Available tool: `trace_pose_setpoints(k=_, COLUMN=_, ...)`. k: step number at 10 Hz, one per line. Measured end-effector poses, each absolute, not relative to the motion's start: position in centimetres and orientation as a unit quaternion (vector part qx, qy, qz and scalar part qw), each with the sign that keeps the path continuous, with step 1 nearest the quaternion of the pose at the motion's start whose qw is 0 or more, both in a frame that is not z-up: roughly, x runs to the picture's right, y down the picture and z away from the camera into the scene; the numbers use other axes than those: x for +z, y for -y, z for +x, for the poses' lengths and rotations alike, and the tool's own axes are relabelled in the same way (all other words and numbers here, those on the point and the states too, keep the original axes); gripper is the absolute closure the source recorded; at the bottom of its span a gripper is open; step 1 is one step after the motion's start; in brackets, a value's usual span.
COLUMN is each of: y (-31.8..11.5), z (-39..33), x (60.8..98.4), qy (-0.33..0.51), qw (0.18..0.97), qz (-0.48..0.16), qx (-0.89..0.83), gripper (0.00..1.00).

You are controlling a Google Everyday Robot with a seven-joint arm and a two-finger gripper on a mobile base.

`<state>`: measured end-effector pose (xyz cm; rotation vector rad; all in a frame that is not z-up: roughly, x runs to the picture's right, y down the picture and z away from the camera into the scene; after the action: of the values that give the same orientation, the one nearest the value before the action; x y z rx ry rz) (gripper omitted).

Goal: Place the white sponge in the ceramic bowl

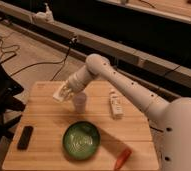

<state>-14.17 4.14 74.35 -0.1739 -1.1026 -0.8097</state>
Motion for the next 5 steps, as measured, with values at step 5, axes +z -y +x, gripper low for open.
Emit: trace_pose_setpoints(k=5, y=-6.6, z=-13.5, x=72.3, qy=0.51, qw=0.777, qz=-0.075, qx=-0.362, gripper=1.0)
